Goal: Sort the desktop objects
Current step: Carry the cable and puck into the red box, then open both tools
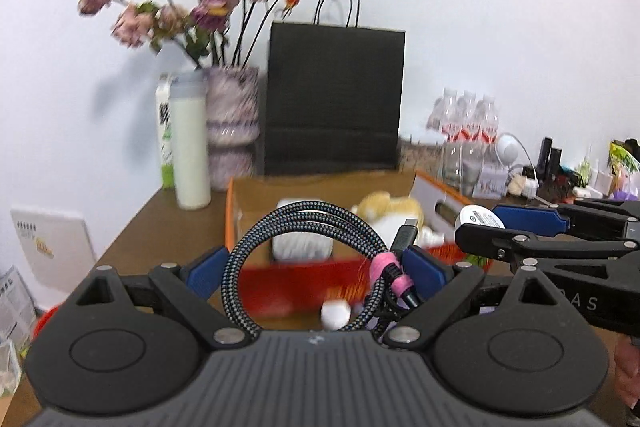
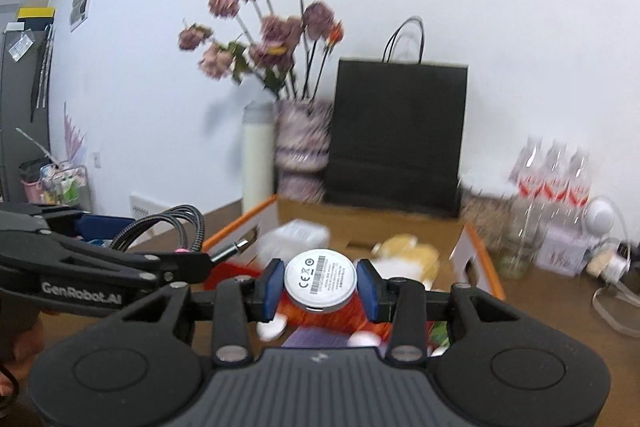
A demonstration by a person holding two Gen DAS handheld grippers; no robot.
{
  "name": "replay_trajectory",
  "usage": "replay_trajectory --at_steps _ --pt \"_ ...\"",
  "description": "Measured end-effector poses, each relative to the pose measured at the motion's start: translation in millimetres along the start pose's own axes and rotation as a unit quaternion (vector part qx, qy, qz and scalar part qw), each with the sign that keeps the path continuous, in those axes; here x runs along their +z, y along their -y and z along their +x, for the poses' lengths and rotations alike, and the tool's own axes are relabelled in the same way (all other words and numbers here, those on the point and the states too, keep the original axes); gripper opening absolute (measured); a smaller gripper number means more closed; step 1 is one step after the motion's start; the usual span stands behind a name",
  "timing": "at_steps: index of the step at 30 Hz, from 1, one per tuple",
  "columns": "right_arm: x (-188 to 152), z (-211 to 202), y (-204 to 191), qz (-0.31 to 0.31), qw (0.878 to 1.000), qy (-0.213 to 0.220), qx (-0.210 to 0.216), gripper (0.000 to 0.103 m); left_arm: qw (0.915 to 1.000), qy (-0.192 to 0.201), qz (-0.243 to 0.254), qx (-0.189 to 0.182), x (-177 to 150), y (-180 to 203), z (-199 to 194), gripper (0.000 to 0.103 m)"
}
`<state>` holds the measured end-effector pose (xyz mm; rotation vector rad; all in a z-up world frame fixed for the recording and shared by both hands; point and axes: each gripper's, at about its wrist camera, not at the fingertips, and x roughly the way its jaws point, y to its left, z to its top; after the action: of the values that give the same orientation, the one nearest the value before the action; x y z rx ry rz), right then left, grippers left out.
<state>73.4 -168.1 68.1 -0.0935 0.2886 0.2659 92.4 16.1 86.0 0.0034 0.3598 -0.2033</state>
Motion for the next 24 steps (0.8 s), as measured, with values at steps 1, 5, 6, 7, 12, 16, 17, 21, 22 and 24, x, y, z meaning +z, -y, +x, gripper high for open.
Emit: replay_trajectory --at_steps 1,5,6,7,12,16,17,21,22,24 --pt "3 3 4 -0.001 1.000 0.006 -0.007 0.038 1.0000 0.005 -0.003 0.002 4 3 6 0.095" --pt "13 24 27 0.025 0.999 0.021 -0.021 0.038 0.9997 0.017 -0.018 0.005 20 10 33 0.095" --pt "14 30 33 0.031 0.999 0.022 -0.024 0.038 0.9996 0.022 -0.018 0.008 23 12 41 0.095" --pt "13 36 38 0.035 0.999 0.021 -0.025 0.038 0.9994 0.026 -0.017 0.012 24 14 48 0.095" --pt "6 74 64 0.046 0.998 -0.002 -0.029 0.038 0.9992 0.022 -0.024 0.021 27 22 95 0.095" --pt "-1 106 80 0.043 0.998 -0.028 -0.033 0.038 0.9993 0.010 -0.007 0.035 22 28 130 0.095" --pt "-2 114 84 0.042 0.998 -0.034 -0.035 0.038 0.9993 0.007 -0.001 0.037 21 29 138 0.095" --pt "-7 142 100 0.048 0.996 -0.059 -0.043 0.038 0.9989 0.001 0.018 0.044 18 35 162 0.095" --pt "-8 147 103 0.049 0.996 -0.064 -0.044 0.038 0.9988 -0.001 0.021 0.043 18 36 168 0.095" --pt "-11 158 109 0.050 0.995 -0.073 -0.046 0.038 0.9988 -0.004 0.027 0.041 17 39 179 0.096"
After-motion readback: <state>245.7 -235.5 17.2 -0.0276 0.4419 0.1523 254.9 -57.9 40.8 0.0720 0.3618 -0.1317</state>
